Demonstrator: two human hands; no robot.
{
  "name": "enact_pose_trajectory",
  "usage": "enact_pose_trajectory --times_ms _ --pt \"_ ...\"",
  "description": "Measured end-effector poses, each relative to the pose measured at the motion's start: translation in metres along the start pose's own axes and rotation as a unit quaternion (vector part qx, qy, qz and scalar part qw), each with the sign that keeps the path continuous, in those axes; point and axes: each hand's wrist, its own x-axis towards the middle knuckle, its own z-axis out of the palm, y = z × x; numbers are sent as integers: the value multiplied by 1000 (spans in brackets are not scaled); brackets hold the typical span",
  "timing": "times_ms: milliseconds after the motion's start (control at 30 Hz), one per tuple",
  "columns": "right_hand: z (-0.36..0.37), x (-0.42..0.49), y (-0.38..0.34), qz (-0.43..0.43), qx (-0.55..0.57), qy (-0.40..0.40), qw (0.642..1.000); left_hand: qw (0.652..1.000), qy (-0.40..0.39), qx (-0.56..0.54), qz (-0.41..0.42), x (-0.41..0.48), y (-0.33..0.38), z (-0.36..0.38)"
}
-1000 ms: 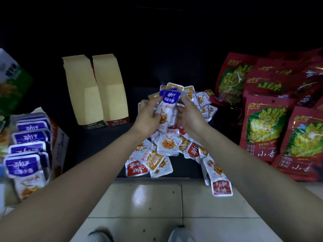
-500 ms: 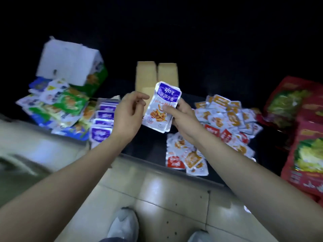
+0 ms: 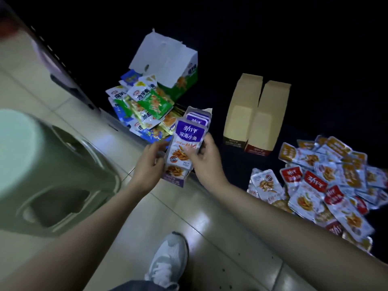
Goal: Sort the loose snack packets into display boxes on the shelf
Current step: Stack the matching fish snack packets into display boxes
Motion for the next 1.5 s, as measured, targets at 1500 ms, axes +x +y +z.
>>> enact_pose_trajectory --times_ms 1500 --pt "-59 49 -7 27 -168 21 985 996 11 -49 -79 113 26 79"
